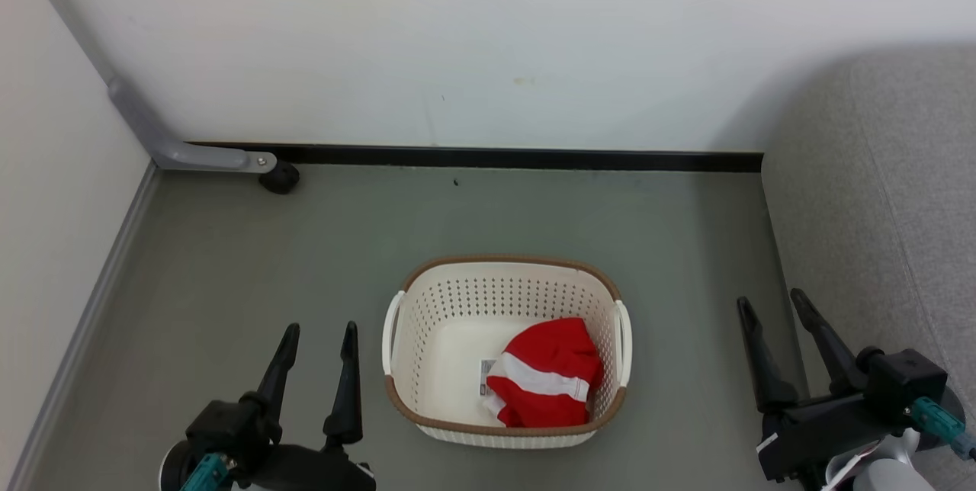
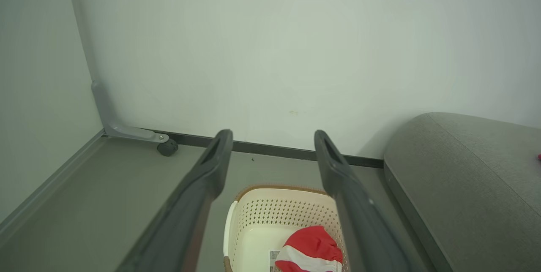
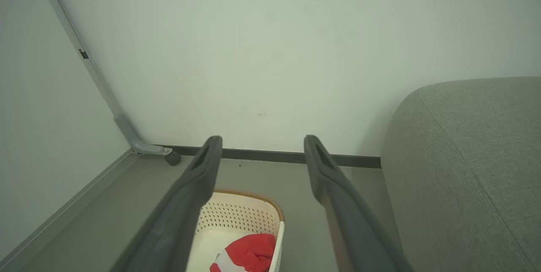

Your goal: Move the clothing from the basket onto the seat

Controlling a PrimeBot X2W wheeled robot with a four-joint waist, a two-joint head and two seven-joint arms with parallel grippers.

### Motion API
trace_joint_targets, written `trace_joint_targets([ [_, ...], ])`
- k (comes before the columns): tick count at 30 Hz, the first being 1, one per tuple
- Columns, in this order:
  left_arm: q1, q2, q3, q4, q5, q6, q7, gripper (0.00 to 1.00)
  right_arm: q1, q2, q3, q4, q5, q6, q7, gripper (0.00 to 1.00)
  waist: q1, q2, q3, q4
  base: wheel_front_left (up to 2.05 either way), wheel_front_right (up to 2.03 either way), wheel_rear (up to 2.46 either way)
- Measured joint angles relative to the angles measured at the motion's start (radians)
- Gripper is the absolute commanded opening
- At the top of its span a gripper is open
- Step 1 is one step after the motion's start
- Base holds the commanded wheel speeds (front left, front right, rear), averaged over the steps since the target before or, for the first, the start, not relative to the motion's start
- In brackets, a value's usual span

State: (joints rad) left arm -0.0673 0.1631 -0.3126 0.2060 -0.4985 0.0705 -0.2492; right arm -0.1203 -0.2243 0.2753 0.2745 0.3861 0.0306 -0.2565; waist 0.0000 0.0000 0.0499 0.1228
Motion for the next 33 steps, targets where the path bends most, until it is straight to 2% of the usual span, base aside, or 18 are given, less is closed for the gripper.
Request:
trace_joint_targets([
  [16, -0.185, -0.01, -0.046, 0.018, 0.016, -0.028, 0.064, 1.0, -0.079, 0.056, 0.06, -0.064, -0.077, 0.015, 0.0, 1.0, 0.0002, 0.0001, 0.203, -0.086, 0.0, 0.0, 0.0],
  [33, -0.375, 0.027, -0.048, 0.038, 0.066, -0.028, 0.14, 1.0, -0.218, 0.111, 0.091, -0.127, -0.133, 0.04, 0.0, 1.0, 0.0003, 0.0001, 0.442, -0.215, 0.0, 0.0, 0.0],
])
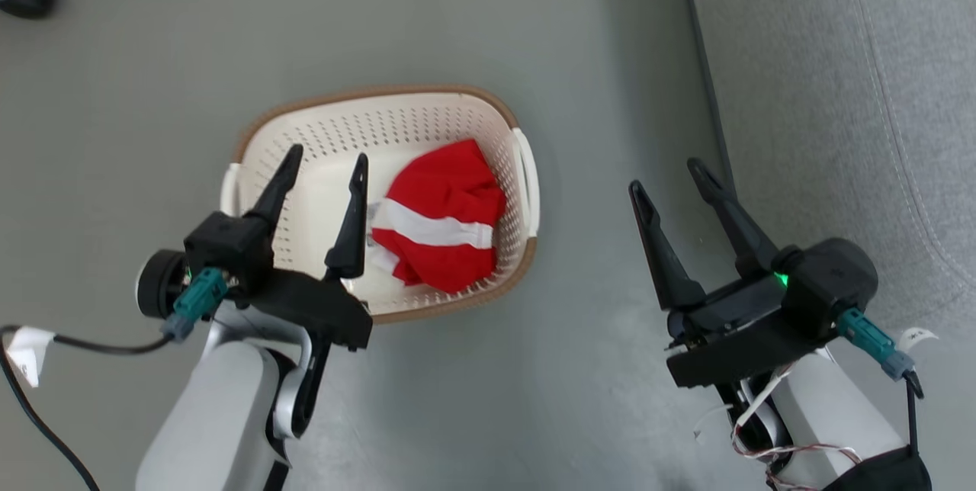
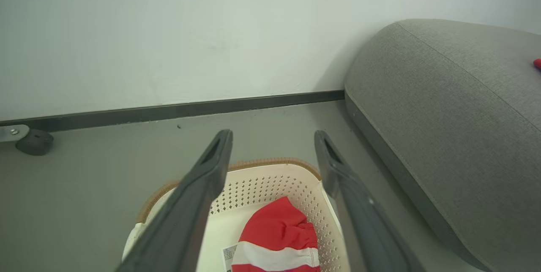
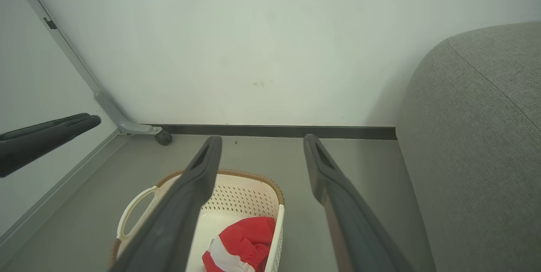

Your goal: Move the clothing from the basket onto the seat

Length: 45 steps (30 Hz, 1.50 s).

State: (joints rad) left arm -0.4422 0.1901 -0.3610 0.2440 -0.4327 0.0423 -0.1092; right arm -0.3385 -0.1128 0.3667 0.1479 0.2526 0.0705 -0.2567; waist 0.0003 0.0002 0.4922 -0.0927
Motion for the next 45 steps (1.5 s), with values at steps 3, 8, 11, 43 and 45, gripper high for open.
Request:
trace_joint_targets([
  [3, -0.03, 0.01, 0.002, 0.011, 0.004, 0.0, 0.026, 1.0, -0.021, 0.006, 0.0, -0.014, -0.007, 0.0, 0.0, 1.0, -0.0001, 0.0, 0.043, -0.023, 0.0, 0.0, 0.0],
  [8, -0.068, 0.035, 0.003, 0.034, 0.005, -0.009, 0.077, 1.0, -0.054, 0.017, -0.003, -0.04, -0.007, 0.006, 0.0, 1.0, -0.0001, 0.0, 0.116, -0.061, 0.0, 0.0, 0.0],
  [11, -0.093, 0.047, 0.001, 0.046, 0.009, -0.013, 0.107, 1.0, -0.076, 0.021, -0.005, -0.053, -0.01, 0.009, 0.0, 1.0, -0.0001, 0.0, 0.161, -0.082, 0.0, 0.0, 0.0],
  [43, -0.361, 0.077, 0.03, 0.243, 0.012, 0.012, 0.357, 1.0, -0.14, 0.048, 0.006, -0.076, -0.027, 0.035, 0.0, 1.0, -0.0003, 0.0, 0.457, -0.185, 0.0, 0.0, 0.0],
  [45, -0.376, 0.08, 0.032, 0.25, 0.012, 0.012, 0.365, 1.0, -0.14, 0.049, 0.014, -0.077, -0.028, 0.035, 0.0, 1.0, -0.0003, 0.0, 0.47, -0.186, 0.0, 0.0, 0.0],
])
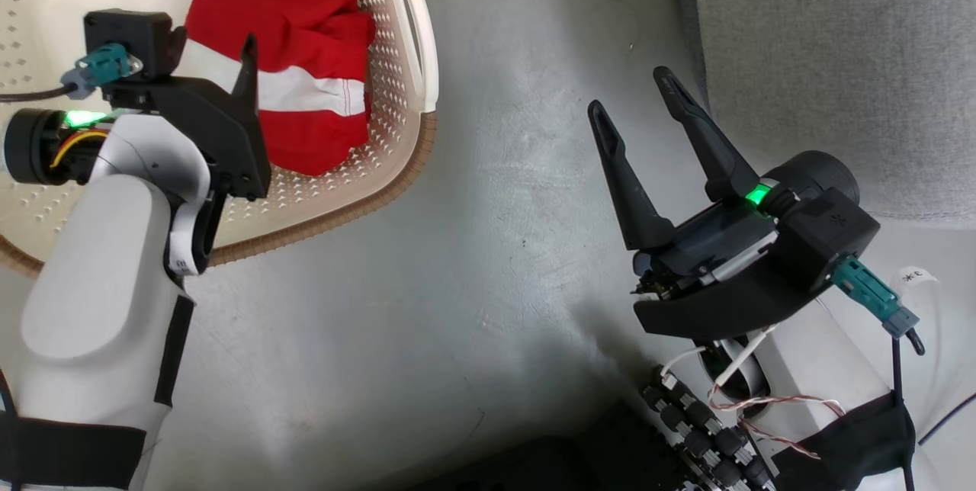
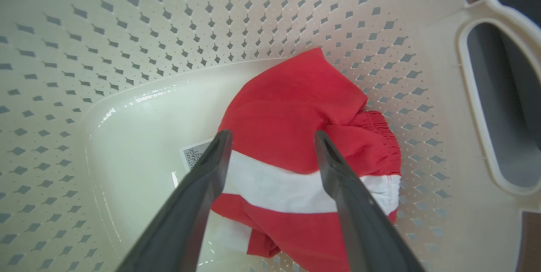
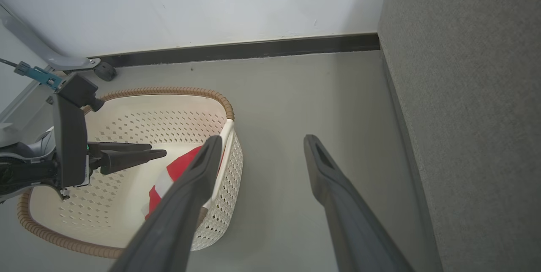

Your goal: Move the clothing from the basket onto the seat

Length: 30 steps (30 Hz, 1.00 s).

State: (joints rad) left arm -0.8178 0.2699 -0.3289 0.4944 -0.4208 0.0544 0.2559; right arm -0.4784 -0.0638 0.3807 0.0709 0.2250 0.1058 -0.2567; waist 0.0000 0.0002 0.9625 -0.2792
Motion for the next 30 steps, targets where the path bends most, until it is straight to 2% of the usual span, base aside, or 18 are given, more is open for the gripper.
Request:
trace_joint_targets([
  [23, -0.097, 0.04, 0.031, 0.083, -0.005, 0.007, 0.05, 1.0, -0.023, 0.004, 0.021, -0.016, -0.014, 0.009, 0.0, 1.0, 0.0001, 0.0, 0.126, -0.019, 0.0, 0.0, 0.0],
  [30, -0.097, 0.029, 0.028, 0.097, -0.01, -0.003, 0.049, 1.0, -0.024, 0.005, 0.02, -0.011, -0.014, 0.01, 0.0, 1.0, 0.0, -0.0003, 0.133, -0.02, 0.0, 0.0, 0.0],
])
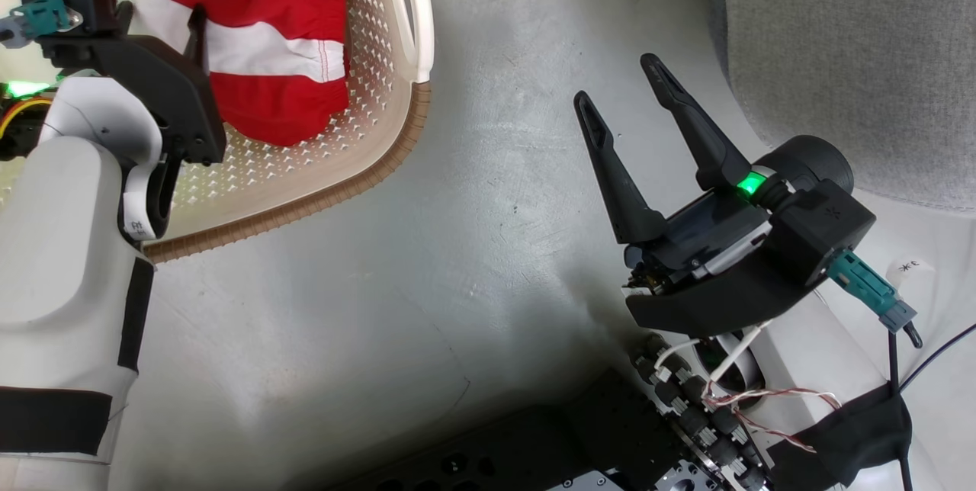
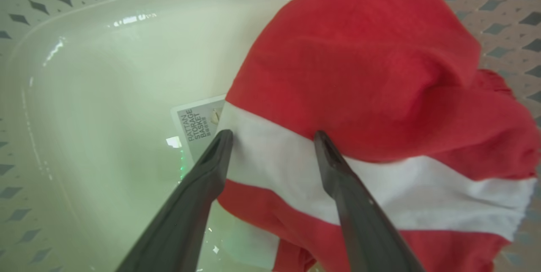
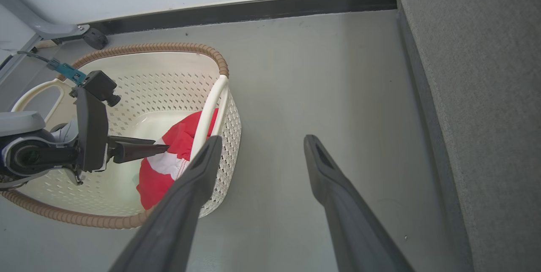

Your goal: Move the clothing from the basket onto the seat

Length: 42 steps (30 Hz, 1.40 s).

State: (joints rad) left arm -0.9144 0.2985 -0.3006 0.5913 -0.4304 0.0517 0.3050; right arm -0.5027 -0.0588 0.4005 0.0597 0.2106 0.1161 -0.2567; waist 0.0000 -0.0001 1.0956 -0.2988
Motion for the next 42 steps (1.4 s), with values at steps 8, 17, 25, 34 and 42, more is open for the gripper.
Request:
trace_joint_targets([
  [8, -0.013, -0.026, -0.002, 0.005, -0.023, -0.036, -0.013, 1.0, -0.004, 0.001, -0.001, 0.009, 0.0, 0.0, 0.0, 1.0, 0.0, 0.0, 0.002, 0.001, 0.0, 0.0, 0.0],
  [17, -0.024, -0.036, 0.008, 0.024, -0.076, -0.086, -0.011, 1.0, -0.015, 0.001, -0.004, 0.012, 0.0, 0.003, 0.0, 1.0, 0.0, 0.0, 0.002, 0.0, 0.0, 0.0, 0.0],
  [25, -0.026, -0.044, 0.013, 0.049, -0.11, -0.114, 0.002, 1.0, -0.016, 0.001, -0.004, 0.013, 0.0, 0.003, 0.0, 1.0, 0.0, 0.0, 0.001, -0.003, 0.0, 0.0, 0.0],
  [34, -0.031, -0.049, -0.002, 0.076, -0.117, -0.123, 0.024, 0.29, -0.017, 0.002, 0.0, 0.011, 0.0, 0.004, 0.0, 1.0, 0.0, 0.0, 0.0, -0.011, 0.0, 0.0, 0.0],
  [42, -0.042, -0.062, -0.028, 0.104, -0.112, -0.132, 0.023, 0.0, -0.017, 0.003, -0.017, 0.011, 0.0, 0.007, 0.0, 1.0, 0.0, 0.0001, 0.001, -0.022, 0.0, 0.0, 0.0],
])
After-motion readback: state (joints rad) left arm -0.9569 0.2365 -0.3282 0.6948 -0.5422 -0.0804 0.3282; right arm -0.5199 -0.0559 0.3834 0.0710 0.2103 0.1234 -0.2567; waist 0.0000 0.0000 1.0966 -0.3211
